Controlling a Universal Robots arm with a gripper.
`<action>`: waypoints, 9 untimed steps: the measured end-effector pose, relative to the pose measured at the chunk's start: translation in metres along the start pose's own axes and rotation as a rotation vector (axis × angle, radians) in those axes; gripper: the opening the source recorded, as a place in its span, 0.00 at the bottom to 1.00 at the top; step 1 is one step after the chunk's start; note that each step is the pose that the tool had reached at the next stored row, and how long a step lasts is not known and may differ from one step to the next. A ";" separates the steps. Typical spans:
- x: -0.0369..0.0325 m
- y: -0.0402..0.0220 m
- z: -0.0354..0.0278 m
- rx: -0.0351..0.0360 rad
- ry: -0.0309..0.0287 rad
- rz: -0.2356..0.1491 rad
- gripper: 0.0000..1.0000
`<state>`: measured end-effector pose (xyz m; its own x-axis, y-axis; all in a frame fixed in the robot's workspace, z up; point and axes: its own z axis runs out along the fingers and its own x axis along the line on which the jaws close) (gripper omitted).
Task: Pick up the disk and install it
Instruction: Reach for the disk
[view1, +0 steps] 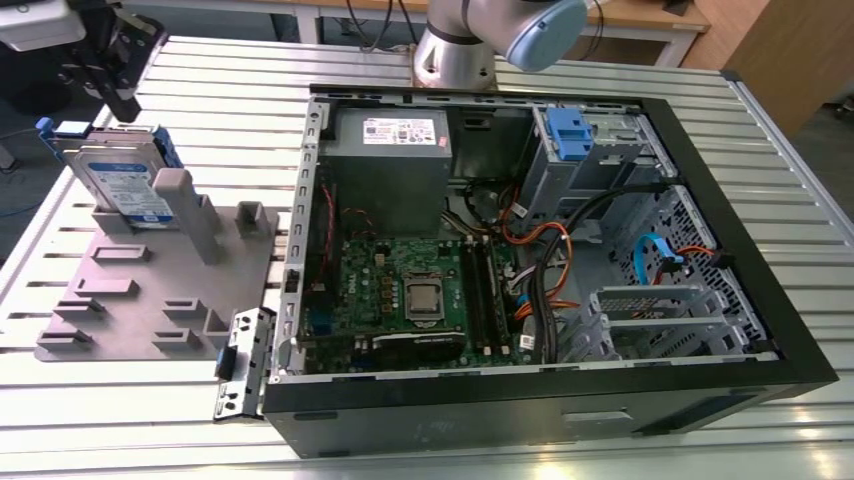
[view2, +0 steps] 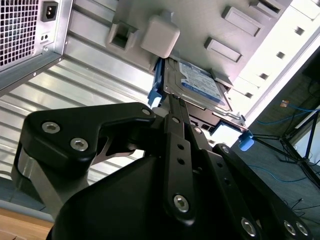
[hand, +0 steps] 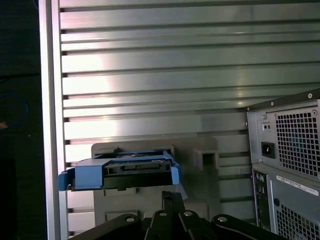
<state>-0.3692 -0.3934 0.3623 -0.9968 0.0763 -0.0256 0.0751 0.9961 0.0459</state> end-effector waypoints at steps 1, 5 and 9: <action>0.0004 0.0000 0.0000 0.0000 -0.0001 0.000 0.11; 0.0038 -0.0003 0.0003 -0.0001 -0.0002 0.000 0.11; 0.0083 -0.0007 0.0017 -0.0001 -0.0001 0.000 0.11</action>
<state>-0.3775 -0.3934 0.3604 -0.9968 0.0763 -0.0256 0.0751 0.9961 0.0459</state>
